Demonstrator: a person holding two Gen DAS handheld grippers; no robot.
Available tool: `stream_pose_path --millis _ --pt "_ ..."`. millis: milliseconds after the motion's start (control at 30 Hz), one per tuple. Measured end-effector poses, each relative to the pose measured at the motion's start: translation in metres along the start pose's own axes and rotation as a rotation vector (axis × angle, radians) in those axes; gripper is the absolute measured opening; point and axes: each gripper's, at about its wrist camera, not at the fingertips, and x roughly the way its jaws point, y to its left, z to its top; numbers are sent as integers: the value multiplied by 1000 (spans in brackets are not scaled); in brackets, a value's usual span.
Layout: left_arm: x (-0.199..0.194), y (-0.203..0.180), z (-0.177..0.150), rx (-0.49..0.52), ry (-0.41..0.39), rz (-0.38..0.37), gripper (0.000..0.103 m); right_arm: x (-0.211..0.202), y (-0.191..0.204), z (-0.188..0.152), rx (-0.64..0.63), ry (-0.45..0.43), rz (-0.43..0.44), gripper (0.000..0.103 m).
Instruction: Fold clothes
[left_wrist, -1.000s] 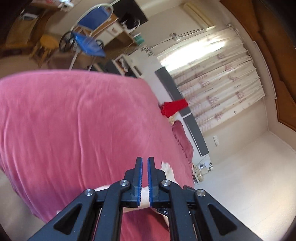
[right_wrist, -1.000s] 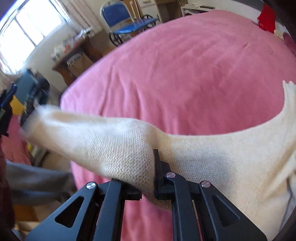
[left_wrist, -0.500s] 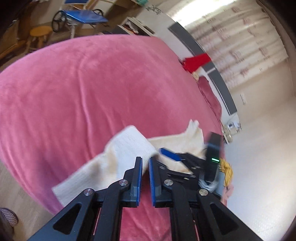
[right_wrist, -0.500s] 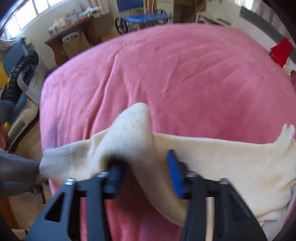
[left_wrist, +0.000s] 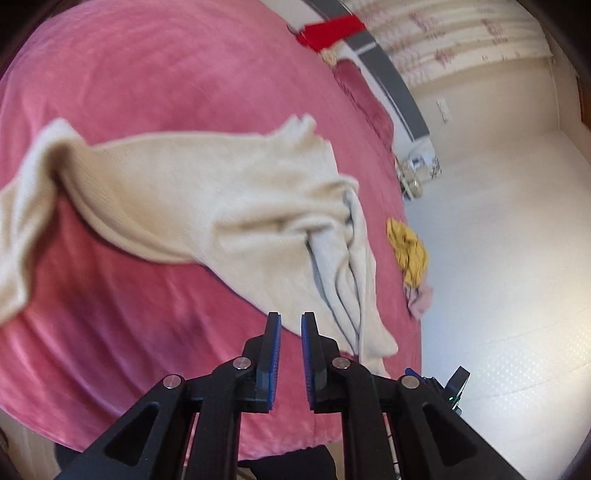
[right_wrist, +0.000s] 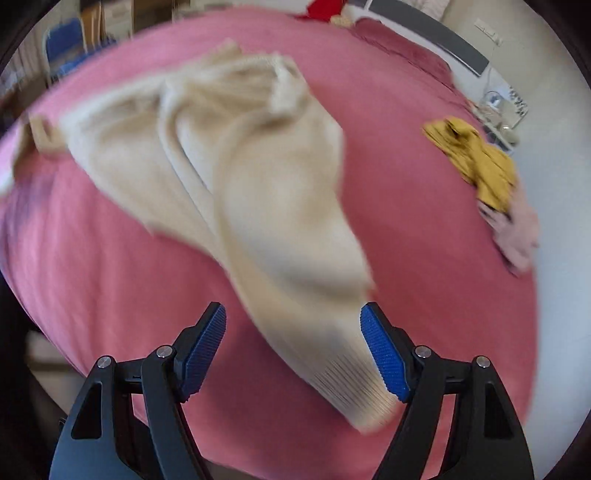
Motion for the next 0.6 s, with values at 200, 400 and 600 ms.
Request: stream_pose_path --millis 200,400,600 --pt "43 -46 -33 38 98 18 10 25 -6 -48 -5 -14 -26 78" --pt "63 -71 -53 49 145 23 12 58 -28 -40 127 5 103 78" --pt "69 -76 -59 60 168 38 12 71 -32 -37 116 65 166 82"
